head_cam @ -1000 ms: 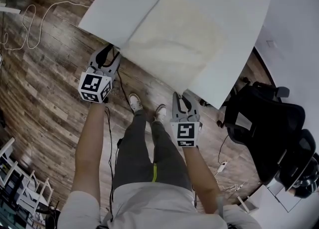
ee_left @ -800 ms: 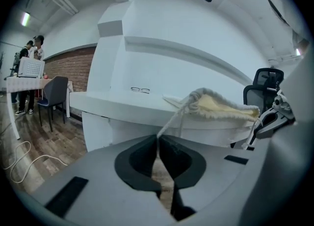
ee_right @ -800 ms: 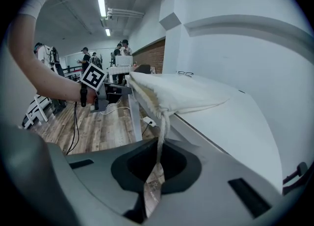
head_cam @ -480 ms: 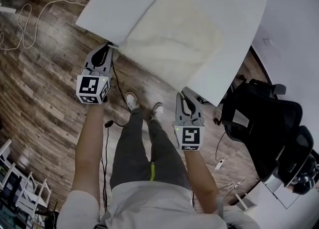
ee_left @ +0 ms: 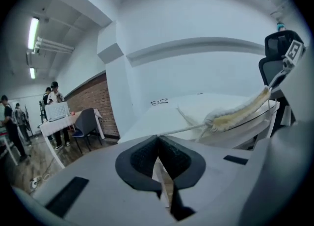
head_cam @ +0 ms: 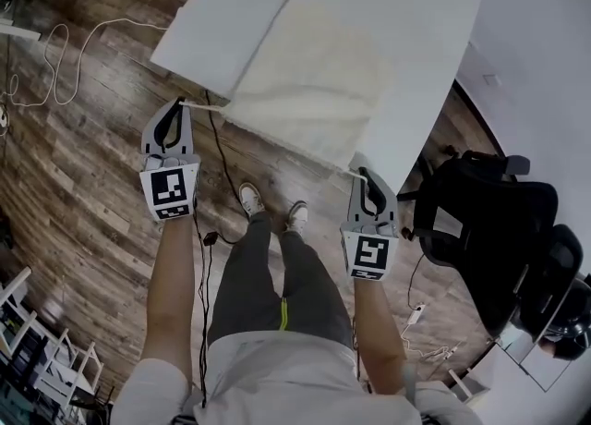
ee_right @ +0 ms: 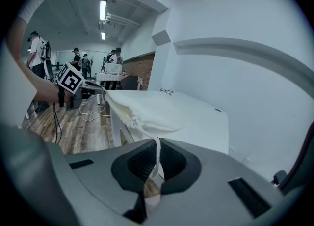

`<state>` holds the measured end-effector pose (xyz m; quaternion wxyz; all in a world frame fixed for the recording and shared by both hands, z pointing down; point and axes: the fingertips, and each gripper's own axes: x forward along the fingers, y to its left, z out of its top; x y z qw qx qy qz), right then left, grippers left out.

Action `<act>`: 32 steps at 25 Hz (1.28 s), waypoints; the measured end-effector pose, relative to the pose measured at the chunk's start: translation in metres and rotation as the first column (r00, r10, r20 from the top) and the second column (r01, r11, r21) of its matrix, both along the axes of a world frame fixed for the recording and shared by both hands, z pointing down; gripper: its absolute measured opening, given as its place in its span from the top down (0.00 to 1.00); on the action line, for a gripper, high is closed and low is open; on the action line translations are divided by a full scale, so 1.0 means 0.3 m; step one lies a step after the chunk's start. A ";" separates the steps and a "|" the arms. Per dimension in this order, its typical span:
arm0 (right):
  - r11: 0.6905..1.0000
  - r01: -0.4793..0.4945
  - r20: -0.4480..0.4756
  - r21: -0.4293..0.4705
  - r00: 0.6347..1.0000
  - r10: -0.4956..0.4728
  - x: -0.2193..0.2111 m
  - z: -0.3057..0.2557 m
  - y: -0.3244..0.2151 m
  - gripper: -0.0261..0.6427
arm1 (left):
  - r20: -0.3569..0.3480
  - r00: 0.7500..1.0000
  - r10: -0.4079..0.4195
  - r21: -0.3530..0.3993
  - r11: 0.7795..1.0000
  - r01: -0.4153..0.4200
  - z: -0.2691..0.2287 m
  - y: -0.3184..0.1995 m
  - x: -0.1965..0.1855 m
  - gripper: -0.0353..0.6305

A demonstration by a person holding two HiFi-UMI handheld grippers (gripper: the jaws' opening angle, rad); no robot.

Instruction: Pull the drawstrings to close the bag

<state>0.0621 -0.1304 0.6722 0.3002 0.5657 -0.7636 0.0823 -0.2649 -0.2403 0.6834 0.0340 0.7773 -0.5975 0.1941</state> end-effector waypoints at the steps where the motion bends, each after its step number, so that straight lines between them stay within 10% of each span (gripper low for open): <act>1: 1.000 -0.016 -0.006 0.010 1.000 0.016 0.024 -0.022 -0.001 0.91 | 0.017 1.000 -0.026 -0.012 1.000 0.026 -0.005 0.003 -0.018 0.92; 9: 0.991 -0.114 -0.016 0.064 0.993 0.116 0.204 -0.147 -0.014 0.91 | 0.043 0.994 -0.104 -0.012 0.994 0.104 -0.099 0.017 -0.062 0.92; 16: 0.983 -0.143 0.005 0.119 0.990 0.144 0.259 -0.262 -0.025 0.91 | -0.069 0.960 -0.272 -0.182 0.949 0.256 -0.021 0.082 -0.149 0.92; 24: 0.946 -0.264 0.035 0.188 0.964 0.262 0.458 -0.403 0.014 0.91 | 0.095 0.992 -0.080 0.044 0.996 0.076 -0.315 0.119 -0.001 0.92; 32: 0.921 -0.249 -0.012 0.300 0.964 0.265 0.519 -0.616 0.039 0.91 | -0.101 0.992 -0.073 0.136 0.987 0.086 -0.592 0.130 0.027 0.92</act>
